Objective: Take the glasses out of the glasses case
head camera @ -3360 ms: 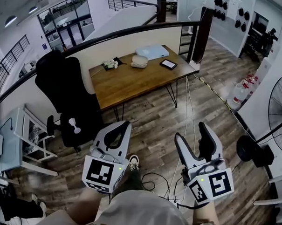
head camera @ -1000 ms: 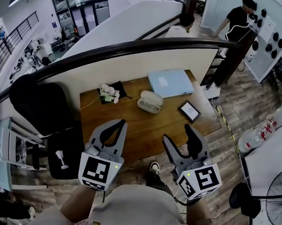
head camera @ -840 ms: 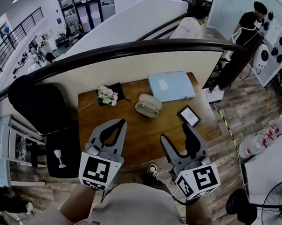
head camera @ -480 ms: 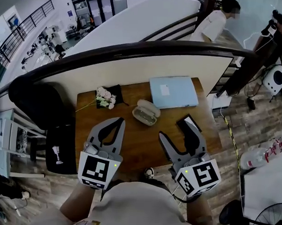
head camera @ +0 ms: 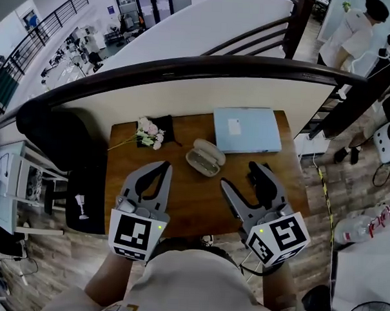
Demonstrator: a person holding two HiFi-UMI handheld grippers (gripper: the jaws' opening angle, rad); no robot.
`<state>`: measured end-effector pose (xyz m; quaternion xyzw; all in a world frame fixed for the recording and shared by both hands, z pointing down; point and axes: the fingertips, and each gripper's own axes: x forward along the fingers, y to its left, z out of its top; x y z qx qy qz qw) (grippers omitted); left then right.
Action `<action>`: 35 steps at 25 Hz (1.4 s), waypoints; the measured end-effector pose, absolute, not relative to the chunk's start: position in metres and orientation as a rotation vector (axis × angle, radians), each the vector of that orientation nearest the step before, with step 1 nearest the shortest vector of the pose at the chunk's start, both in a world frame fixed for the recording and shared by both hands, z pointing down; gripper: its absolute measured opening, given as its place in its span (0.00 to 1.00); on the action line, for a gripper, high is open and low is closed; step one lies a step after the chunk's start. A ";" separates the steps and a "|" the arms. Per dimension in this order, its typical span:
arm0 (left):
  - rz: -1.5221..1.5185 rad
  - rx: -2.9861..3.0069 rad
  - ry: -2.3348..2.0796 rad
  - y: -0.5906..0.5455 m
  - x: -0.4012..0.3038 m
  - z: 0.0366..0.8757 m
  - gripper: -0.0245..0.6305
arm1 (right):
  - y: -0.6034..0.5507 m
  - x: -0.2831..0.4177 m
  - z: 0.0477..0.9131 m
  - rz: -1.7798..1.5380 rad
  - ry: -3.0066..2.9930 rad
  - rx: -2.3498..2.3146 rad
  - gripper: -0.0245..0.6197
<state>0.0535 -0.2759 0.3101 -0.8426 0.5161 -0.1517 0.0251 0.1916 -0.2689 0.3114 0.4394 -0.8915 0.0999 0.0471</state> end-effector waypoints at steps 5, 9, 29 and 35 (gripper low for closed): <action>-0.488 -2.631 1.592 -0.278 0.043 0.321 0.04 | -0.273 0.182 0.328 0.334 -2.681 1.322 0.51; -0.480 -2.664 1.577 -0.284 0.034 0.326 0.04 | -0.275 0.170 0.340 0.350 -2.646 1.307 0.51; -0.909 -2.830 1.438 -0.378 0.024 0.480 0.04 | -0.373 0.131 0.515 0.496 -2.301 1.063 0.49; -1.006 -2.883 1.387 -0.403 0.033 0.540 0.04 | -0.400 0.121 0.579 0.476 -2.222 0.997 0.48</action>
